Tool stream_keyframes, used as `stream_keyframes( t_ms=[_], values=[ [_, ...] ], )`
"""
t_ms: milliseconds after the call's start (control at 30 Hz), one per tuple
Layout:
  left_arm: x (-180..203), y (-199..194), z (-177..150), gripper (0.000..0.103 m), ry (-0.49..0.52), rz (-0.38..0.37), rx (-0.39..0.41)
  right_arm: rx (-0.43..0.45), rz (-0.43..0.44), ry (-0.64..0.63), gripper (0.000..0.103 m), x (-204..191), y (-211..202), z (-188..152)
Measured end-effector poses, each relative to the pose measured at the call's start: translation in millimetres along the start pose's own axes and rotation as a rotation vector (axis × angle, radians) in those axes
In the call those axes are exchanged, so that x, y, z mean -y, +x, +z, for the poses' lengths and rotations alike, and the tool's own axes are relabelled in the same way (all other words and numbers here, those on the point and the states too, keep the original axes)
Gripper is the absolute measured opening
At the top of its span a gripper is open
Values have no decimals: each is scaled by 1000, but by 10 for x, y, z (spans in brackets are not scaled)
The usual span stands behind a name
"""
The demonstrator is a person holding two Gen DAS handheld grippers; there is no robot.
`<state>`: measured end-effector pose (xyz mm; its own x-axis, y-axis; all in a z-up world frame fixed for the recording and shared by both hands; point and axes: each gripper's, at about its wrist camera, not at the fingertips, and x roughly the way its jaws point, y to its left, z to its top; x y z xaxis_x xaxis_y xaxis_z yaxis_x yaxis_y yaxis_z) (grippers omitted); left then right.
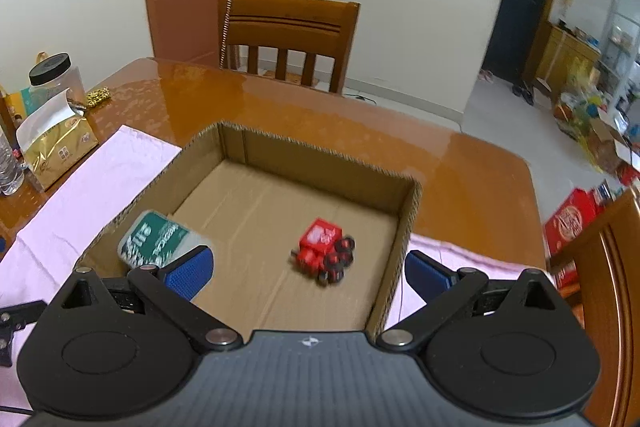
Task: Organize rigid objects
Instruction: 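Lower the red toy car into the box and open the right gripper, then move the left gripper to the light-blue round case and grasp it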
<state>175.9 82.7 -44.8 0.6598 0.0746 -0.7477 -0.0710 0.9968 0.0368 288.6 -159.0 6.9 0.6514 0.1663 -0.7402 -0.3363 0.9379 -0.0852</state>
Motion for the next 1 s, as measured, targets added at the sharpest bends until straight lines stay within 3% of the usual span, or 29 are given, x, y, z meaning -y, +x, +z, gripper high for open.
stream_keyframes(
  t_ms=[267, 567, 767, 1000],
  values=[
    [12, 72, -189, 102, 19, -24, -43, -71, -67, 101, 103, -95, -210, -712],
    [257, 379, -532, 102, 125, -124, -132, -212, -37, 264, 103, -156, -236, -1651],
    [335, 591, -583, 102, 145, -127, -139, -237, -6, 283, 103, -231, -269, -1853],
    [156, 620, -578, 102, 119, -122, -142, -259, -1, 258, 103, -315, -199, -1895]
  ],
)
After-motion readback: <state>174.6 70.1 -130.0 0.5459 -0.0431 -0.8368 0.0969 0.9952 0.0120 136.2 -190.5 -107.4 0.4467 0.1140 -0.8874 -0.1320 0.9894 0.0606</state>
